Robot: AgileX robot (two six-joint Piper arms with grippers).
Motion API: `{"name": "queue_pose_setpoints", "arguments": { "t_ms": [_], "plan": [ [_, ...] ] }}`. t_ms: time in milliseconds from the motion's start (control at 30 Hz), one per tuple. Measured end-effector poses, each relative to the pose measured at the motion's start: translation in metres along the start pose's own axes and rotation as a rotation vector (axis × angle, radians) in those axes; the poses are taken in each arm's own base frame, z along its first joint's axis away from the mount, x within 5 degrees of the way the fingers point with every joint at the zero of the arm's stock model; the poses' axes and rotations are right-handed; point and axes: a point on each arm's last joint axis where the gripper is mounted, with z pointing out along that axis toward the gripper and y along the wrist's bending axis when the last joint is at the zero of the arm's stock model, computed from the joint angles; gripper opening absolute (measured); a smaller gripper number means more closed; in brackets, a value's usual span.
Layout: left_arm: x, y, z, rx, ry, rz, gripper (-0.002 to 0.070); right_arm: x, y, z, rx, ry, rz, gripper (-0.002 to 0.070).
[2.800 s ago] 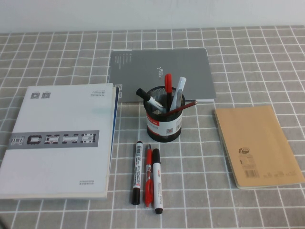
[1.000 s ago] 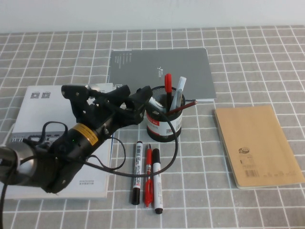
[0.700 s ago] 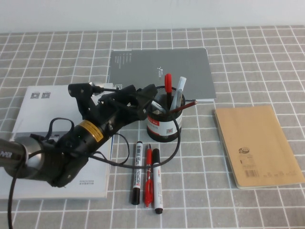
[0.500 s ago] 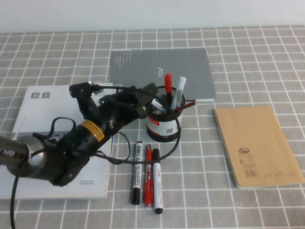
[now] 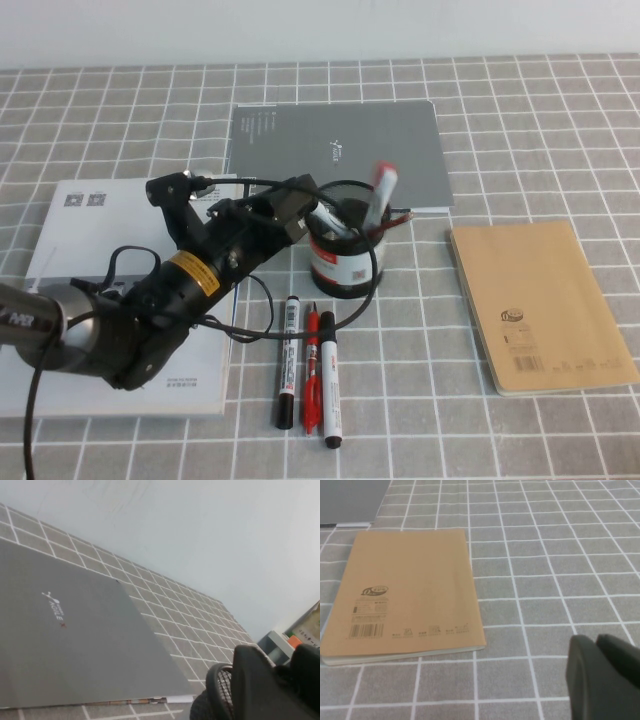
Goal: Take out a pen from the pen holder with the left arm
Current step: 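Take a marker out of the pen holder and lay it on the table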
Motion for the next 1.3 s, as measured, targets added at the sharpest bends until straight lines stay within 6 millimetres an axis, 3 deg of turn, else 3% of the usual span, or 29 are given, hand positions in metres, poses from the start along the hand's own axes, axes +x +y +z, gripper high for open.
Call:
{"name": "queue_pose_setpoints", "arguments": {
  "t_ms": [233,667,867,1067,1200,1300],
  "plan": [
    [-0.013,-0.010,-0.002,0.028,-0.036,0.064,0.0110,0.000,0.000,0.000,0.000,0.000,0.000,-0.0013],
    [-0.076,-0.065,-0.026,0.042,-0.065,0.421,0.0110,0.000,0.000,0.000,0.000,0.000,0.000,-0.0013],
    [-0.121,-0.092,-0.057,-0.170,0.092,0.593,0.0110,0.000,0.000,0.000,0.000,0.000,0.000,-0.0013],
    [-0.172,-0.113,-0.096,-0.517,0.145,0.505,0.0110,0.000,0.000,0.000,0.000,0.000,0.000,-0.0013],
    [-0.181,-0.136,-0.112,-0.541,0.235,0.481,0.0110,0.000,0.000,0.000,0.000,0.000,0.000,-0.0013],
    [-0.168,-0.141,-0.115,-0.501,0.449,0.465,0.0110,0.000,0.000,0.000,0.000,0.000,0.000,-0.0013]
  ]
}}
